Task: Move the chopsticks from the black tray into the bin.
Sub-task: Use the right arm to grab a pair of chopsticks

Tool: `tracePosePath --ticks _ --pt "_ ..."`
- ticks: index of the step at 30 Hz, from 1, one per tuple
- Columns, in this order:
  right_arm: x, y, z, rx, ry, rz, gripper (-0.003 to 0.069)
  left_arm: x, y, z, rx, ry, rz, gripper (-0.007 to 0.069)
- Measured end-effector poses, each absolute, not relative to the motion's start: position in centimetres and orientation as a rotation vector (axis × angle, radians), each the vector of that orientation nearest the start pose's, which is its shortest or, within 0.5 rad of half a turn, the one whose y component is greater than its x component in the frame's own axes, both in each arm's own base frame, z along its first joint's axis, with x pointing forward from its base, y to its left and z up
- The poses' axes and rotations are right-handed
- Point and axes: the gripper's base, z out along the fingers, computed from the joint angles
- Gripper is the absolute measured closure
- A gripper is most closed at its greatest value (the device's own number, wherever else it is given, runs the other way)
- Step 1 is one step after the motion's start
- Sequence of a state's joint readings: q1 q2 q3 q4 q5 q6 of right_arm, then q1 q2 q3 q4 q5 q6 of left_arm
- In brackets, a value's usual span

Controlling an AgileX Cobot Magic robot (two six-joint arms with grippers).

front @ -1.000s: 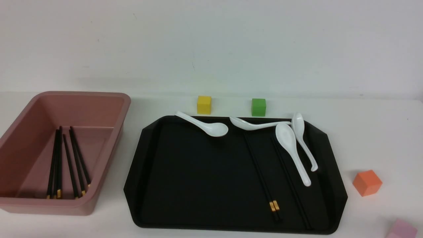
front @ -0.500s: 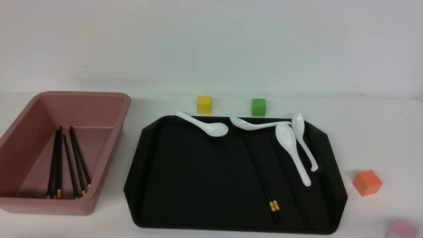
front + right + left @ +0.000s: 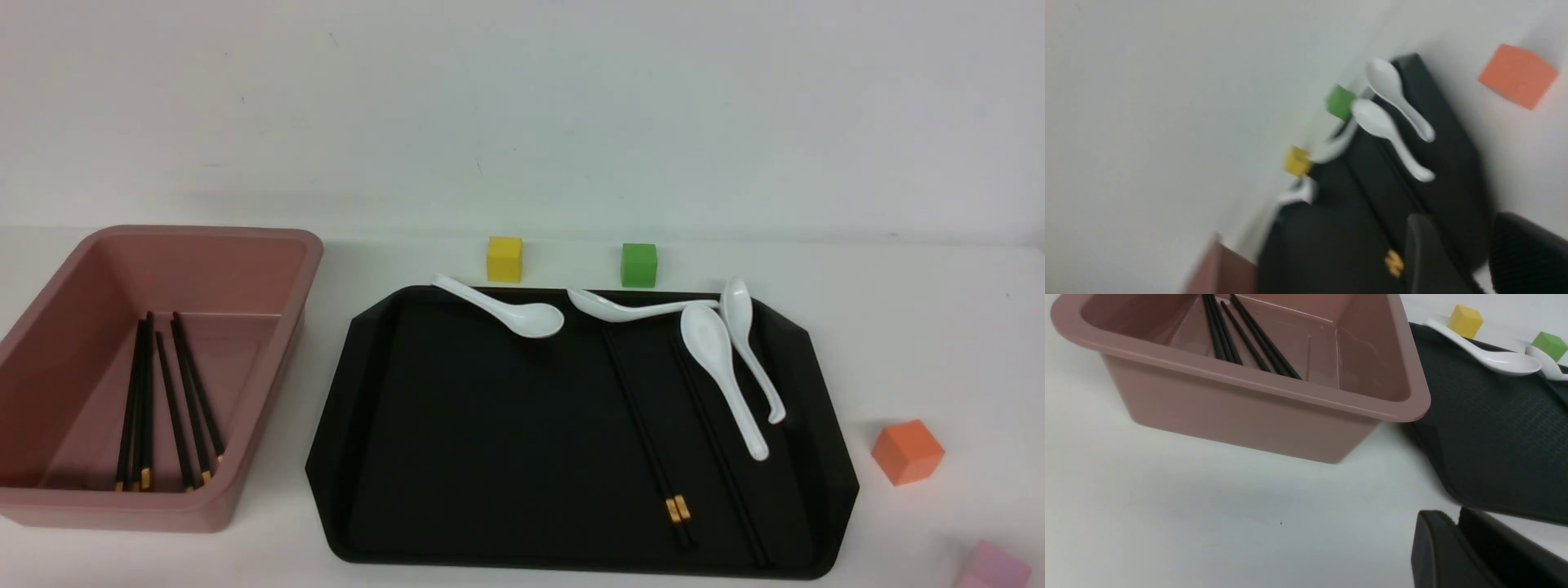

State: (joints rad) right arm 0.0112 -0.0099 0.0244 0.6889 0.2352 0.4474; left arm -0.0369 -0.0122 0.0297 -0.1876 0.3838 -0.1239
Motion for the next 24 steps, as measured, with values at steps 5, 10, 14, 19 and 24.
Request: tracePosePath --ticks 5,10,14,19,24 --pt "5.6 0.7 19.9 0.901 1.400 1.013 0.0417 5.2 -0.8 17.0 -0.198 1.878 -0.295 0.0531" --pt "5.4 -0.5 22.0 0.851 1.207 0.929 0.0450 5.2 -0.8 17.0 -0.198 1.878 -0.295 0.0531" --pt "4.9 -0.7 25.7 0.677 1.151 0.773 0.0536 5.2 -0.8 17.0 -0.198 1.878 -0.295 0.0531" --pt "6.7 0.4 32.9 0.351 1.380 0.498 0.0659 5.2 -0.8 17.0 -0.198 1.878 -0.295 0.0523" --pt "11.4 2.3 34.2 0.132 1.926 0.452 0.0658 5.2 -0.8 17.0 -0.198 1.878 -0.295 0.0518"
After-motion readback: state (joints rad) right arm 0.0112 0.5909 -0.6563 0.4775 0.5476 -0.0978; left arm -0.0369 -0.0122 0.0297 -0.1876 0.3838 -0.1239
